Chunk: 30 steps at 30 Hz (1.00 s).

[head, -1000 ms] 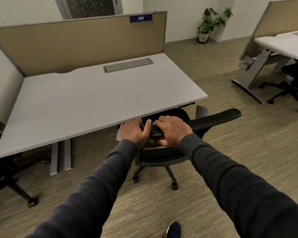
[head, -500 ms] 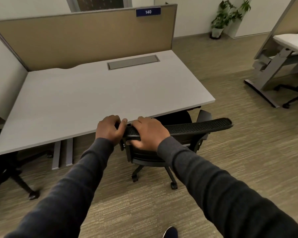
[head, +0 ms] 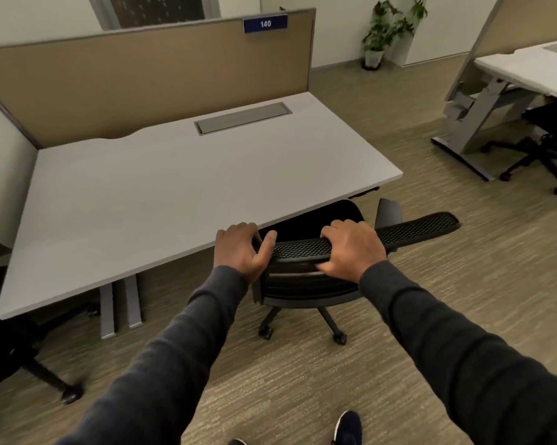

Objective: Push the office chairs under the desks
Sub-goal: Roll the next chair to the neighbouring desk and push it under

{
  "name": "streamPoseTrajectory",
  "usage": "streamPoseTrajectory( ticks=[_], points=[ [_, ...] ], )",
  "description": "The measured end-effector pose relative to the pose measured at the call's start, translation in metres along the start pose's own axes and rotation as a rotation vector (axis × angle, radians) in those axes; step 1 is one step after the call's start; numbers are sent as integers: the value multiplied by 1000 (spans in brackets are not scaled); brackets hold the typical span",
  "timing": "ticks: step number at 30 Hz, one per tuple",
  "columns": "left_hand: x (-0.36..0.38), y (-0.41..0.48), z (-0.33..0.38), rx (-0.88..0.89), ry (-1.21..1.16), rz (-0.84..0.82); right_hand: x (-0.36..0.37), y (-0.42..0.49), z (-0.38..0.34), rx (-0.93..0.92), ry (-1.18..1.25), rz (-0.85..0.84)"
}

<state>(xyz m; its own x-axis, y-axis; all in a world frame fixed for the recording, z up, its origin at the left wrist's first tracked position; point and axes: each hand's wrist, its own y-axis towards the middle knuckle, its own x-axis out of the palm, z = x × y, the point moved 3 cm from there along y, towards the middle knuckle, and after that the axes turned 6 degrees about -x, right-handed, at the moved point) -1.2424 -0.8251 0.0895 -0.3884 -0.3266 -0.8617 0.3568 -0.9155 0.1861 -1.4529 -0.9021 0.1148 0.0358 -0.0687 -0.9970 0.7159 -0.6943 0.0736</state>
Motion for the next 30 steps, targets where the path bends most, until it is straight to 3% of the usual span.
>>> streamPoseTrajectory(
  ticks=[6,14,30],
  points=[
    [-31,-3,-51,23,-26,0,-4,13,-58,10,16,31],
    [-70,7,-118,-2,-116,130,-10,54,-120,-21,74,17],
    [-66,55,-107,-120,-42,71,-13,104,-106,90,102,-38]
  ],
)
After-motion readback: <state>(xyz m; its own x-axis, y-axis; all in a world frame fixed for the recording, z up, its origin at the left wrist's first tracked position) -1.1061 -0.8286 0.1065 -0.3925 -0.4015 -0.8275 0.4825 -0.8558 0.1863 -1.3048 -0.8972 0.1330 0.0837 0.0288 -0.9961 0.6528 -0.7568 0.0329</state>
